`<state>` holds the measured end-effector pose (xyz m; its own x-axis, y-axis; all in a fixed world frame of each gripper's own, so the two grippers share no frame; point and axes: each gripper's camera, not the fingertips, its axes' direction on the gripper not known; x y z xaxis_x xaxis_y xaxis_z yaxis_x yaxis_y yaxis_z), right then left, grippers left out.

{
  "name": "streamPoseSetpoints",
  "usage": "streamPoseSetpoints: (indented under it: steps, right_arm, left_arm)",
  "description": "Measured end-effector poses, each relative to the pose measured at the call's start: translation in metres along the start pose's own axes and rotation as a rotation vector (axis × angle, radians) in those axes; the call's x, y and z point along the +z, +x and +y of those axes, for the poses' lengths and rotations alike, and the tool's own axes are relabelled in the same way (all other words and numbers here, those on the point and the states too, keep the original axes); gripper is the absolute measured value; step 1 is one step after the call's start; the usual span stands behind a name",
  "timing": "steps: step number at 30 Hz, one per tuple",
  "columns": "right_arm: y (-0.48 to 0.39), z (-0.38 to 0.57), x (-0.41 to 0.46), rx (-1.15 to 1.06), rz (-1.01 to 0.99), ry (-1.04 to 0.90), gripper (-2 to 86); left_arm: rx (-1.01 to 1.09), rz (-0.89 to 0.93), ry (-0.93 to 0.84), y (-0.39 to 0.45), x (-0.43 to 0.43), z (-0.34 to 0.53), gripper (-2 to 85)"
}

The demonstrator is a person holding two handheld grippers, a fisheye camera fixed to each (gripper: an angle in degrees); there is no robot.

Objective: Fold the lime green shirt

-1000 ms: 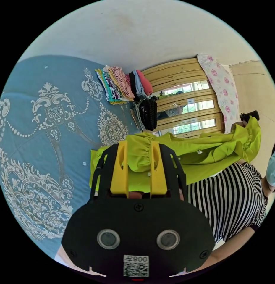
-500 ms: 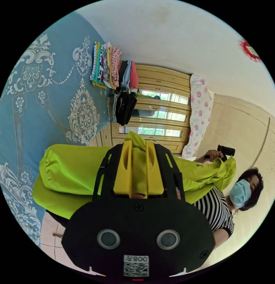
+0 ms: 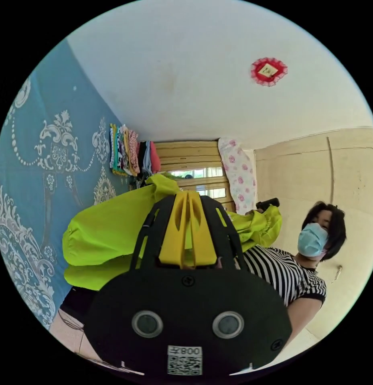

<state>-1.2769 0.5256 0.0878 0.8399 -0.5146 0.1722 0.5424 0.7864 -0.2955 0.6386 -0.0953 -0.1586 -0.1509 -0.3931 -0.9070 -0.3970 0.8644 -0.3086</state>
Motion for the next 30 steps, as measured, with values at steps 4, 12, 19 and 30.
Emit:
streamPoseSetpoints:
  steps: [4,12,19,30]
  right_arm:
    - [0.006,-0.001,-0.004,0.002,0.026,-0.018,-0.2]
    - [0.022,0.004,-0.023,-0.064,-0.038,0.02,-0.1]
    - [0.031,0.001,-0.036,-0.165,-0.095,-0.058,-0.1]
    - [0.084,0.072,-0.108,-0.039,-0.096,0.031,-0.1]
  left_arm:
    - [0.138,0.107,0.266,0.058,-0.05,0.015,0.5]
    - [0.132,-0.155,0.245,0.112,-0.056,0.037,6.4]
    - [-0.147,-0.283,-0.194,0.051,0.055,0.028,13.1]
    - [-0.136,-0.14,-0.27,0.094,0.081,0.046,0.8]
